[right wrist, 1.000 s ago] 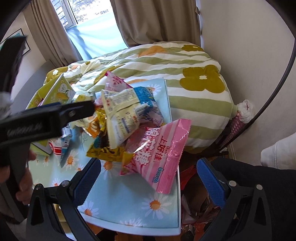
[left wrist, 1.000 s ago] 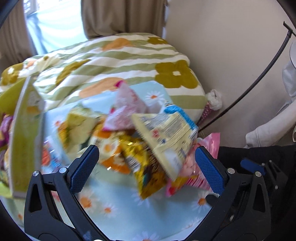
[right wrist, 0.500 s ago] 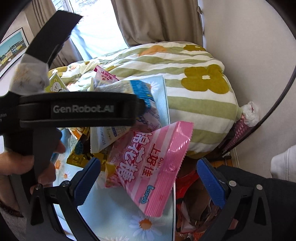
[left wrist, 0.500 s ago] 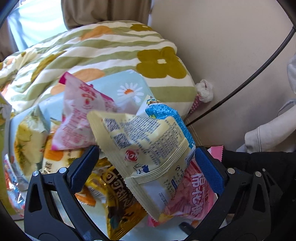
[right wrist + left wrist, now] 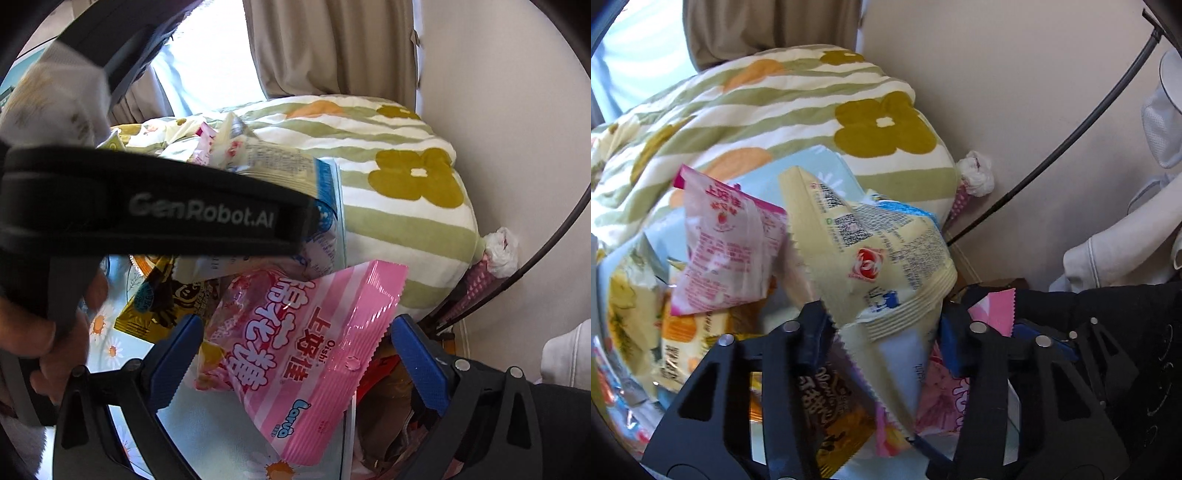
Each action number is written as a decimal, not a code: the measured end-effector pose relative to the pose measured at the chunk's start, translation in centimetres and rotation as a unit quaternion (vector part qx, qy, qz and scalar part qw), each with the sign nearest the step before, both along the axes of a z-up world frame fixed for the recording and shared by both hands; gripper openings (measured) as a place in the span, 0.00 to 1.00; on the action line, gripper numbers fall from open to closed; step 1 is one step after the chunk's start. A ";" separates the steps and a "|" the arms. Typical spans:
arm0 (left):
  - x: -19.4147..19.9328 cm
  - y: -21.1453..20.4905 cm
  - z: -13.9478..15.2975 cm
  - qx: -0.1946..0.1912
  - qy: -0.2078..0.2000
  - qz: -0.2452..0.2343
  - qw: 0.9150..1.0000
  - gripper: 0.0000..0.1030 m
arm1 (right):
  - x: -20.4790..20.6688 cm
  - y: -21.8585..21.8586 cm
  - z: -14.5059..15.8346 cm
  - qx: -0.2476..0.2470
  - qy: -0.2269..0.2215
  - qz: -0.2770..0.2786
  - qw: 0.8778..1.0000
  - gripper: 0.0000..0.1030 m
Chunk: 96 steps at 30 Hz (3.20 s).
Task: Organize snacks
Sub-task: 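Grasp the cream bag with the left gripper while the right grasps the pink candy bag, then carry both bags over the green box and open both grippers to drop them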
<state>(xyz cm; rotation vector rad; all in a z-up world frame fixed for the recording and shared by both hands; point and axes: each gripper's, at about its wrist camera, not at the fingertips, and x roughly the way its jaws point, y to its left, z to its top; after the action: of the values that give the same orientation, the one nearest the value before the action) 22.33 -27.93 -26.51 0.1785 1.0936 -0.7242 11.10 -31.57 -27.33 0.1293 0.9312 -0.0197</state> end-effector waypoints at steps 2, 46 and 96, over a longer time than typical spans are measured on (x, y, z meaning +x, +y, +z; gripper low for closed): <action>0.1 0.3 0.1 0.000 0.002 0.002 1.000 0.41 | -0.1 0.1 0.2 -0.005 -0.006 0.005 1.000 0.98; -1.0 8.5 5.2 -0.049 -0.013 0.081 0.995 0.39 | -0.2 2.9 0.5 -0.020 0.009 0.073 0.997 0.62; 8.8 51.1 8.5 0.004 -0.019 0.288 0.958 1.00 | 19.1 34.3 12.7 0.047 0.010 0.160 0.986 0.62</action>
<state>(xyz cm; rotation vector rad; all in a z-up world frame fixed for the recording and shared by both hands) 31.17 23.19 -18.02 -0.1195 1.0413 -0.1918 30.16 2.76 -14.63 0.0661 0.9647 0.3220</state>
